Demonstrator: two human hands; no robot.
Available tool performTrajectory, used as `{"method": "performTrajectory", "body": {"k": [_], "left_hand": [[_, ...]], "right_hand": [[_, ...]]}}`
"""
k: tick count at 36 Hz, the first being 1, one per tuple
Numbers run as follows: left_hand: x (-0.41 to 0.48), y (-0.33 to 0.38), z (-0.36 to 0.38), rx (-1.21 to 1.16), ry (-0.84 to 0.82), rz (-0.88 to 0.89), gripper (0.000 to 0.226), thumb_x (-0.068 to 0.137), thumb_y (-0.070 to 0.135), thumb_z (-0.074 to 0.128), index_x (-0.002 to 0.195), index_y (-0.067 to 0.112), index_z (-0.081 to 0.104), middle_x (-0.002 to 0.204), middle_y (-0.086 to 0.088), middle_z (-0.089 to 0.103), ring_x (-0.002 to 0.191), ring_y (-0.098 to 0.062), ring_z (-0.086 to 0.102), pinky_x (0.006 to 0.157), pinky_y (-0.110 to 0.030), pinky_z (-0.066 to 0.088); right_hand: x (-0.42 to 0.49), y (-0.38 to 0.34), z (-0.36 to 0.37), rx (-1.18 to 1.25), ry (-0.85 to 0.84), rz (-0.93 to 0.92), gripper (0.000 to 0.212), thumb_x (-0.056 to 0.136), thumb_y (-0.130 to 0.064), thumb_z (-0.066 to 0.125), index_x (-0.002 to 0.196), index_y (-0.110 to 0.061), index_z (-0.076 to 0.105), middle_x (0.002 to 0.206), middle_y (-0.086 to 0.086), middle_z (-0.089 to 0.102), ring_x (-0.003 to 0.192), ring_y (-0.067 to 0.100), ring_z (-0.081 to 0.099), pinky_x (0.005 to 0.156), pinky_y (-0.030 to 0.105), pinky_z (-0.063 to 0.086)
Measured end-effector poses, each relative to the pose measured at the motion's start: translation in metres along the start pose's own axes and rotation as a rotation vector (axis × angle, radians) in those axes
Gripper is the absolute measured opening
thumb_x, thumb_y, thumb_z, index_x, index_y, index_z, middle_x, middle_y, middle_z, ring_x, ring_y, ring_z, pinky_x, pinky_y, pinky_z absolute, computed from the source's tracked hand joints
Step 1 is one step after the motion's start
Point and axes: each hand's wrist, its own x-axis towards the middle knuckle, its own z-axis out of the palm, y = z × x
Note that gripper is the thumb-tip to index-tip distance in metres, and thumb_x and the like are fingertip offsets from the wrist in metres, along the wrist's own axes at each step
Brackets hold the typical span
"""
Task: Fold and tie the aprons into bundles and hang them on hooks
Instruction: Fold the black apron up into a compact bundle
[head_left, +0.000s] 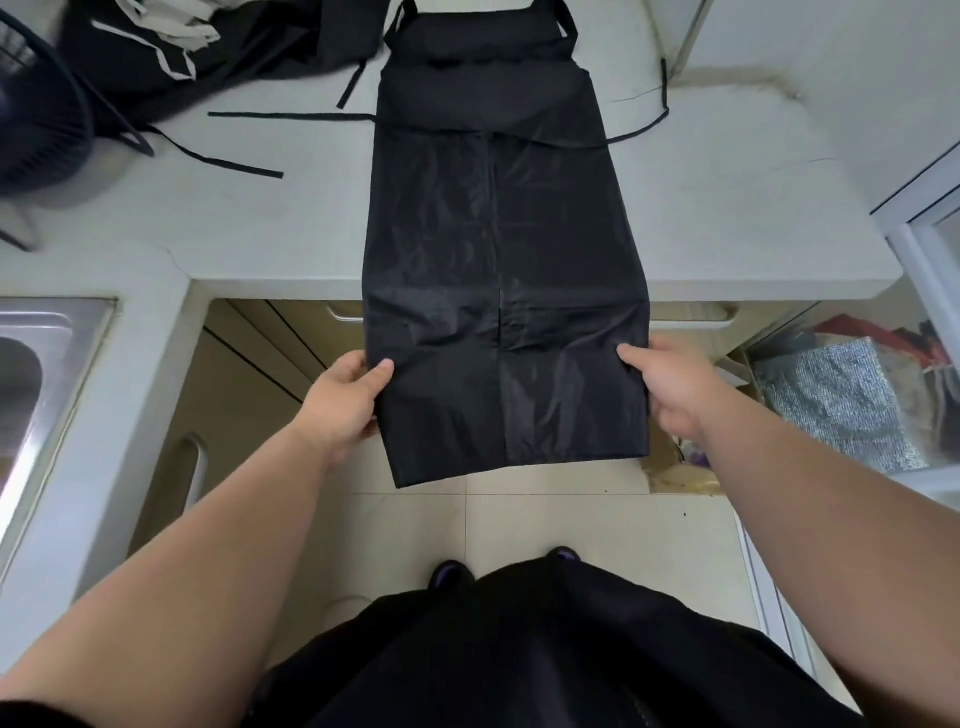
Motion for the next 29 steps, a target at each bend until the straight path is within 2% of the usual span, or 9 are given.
{"method": "performTrajectory", "body": {"k": [3,5,8,11,15,17,19,24,29], "left_hand": [[-0.006,-0.005,-0.002,0.011,-0.085,-0.061,0.035,0.099,0.019,0.052,0.133,0.019,0.044,0.115,-0.001,0.065,0.092,-0.02,0.067,0.073,-0.035,0.054],[-0.007,-0.009,-0.004,0.053,-0.073,-0.066,0.048,0.097,0.006,0.052,0.141,0.016,0.035,0.117,-0.007,0.064,0.092,-0.024,0.068,0.07,-0.034,0.055],[-0.011,-0.01,-0.004,0.048,0.006,-0.01,0.051,0.095,-0.001,0.052,0.139,0.014,0.031,0.118,-0.015,0.062,0.092,-0.025,0.066,0.067,-0.032,0.054],[-0.013,-0.008,-0.005,0.048,0.067,0.104,0.034,0.095,-0.001,0.052,0.117,0.021,0.037,0.101,-0.016,0.065,0.078,-0.024,0.064,0.059,-0.029,0.051],[-0.016,-0.005,-0.008,0.068,0.038,0.158,0.023,0.096,-0.002,0.048,0.084,0.016,0.053,0.08,-0.003,0.064,0.069,-0.019,0.059,0.051,-0.022,0.048],[-0.019,0.001,-0.008,0.042,0.026,0.115,0.027,0.097,-0.003,0.043,0.082,0.011,0.061,0.083,-0.005,0.064,0.069,-0.018,0.06,0.049,-0.019,0.048],[-0.02,0.008,-0.009,-0.028,-0.004,0.055,0.035,0.096,-0.005,0.033,0.088,0.006,0.065,0.093,-0.01,0.067,0.075,-0.022,0.063,0.052,-0.023,0.051],[-0.022,0.013,-0.021,0.045,-0.106,0.098,0.052,0.086,-0.022,0.026,0.09,0.006,0.069,0.097,-0.015,0.068,0.08,-0.025,0.066,0.066,-0.025,0.055],[-0.016,0.009,-0.026,0.163,-0.11,0.121,0.037,0.089,-0.016,0.046,0.087,0.009,0.072,0.1,-0.014,0.071,0.092,-0.031,0.066,0.091,-0.039,0.052]], "right_hand": [[-0.006,0.003,-0.001,0.063,0.034,-0.039,0.056,0.096,-0.005,0.052,0.145,-0.018,0.028,0.118,0.009,0.057,0.092,0.023,0.064,0.065,0.033,0.053],[-0.012,0.004,-0.002,0.052,0.008,-0.068,0.068,0.095,0.003,0.049,0.148,-0.024,0.018,0.108,0.008,0.057,0.087,0.021,0.064,0.059,0.03,0.052],[-0.018,0.005,-0.002,-0.001,-0.015,-0.1,0.063,0.093,0.01,0.045,0.142,-0.025,0.027,0.101,0.006,0.059,0.087,0.022,0.064,0.065,0.034,0.055],[-0.02,0.003,0.0,-0.119,0.009,-0.121,0.036,0.097,0.002,0.044,0.126,-0.019,0.046,0.112,0.011,0.061,0.092,0.025,0.064,0.076,0.04,0.056],[-0.025,-0.003,0.001,-0.139,-0.007,-0.085,0.019,0.099,-0.007,0.041,0.109,-0.01,0.056,0.108,0.015,0.062,0.084,0.025,0.06,0.065,0.036,0.05],[-0.031,-0.009,0.001,-0.079,-0.051,-0.064,0.018,0.095,-0.004,0.041,0.1,-0.005,0.058,0.098,0.014,0.064,0.081,0.025,0.062,0.07,0.036,0.052],[-0.035,-0.013,0.0,-0.04,-0.065,-0.053,0.022,0.091,0.005,0.037,0.092,-0.002,0.058,0.089,0.012,0.063,0.079,0.024,0.062,0.075,0.035,0.052],[-0.038,-0.014,-0.005,-0.264,-0.064,-0.118,0.039,0.09,0.017,0.036,0.096,-0.009,0.064,0.09,0.002,0.063,0.085,0.019,0.063,0.063,0.021,0.052],[-0.035,-0.005,-0.008,-0.338,-0.037,-0.14,0.04,0.085,0.02,0.046,0.086,-0.013,0.067,0.107,0.012,0.064,0.1,0.029,0.062,0.09,0.038,0.053]]}}
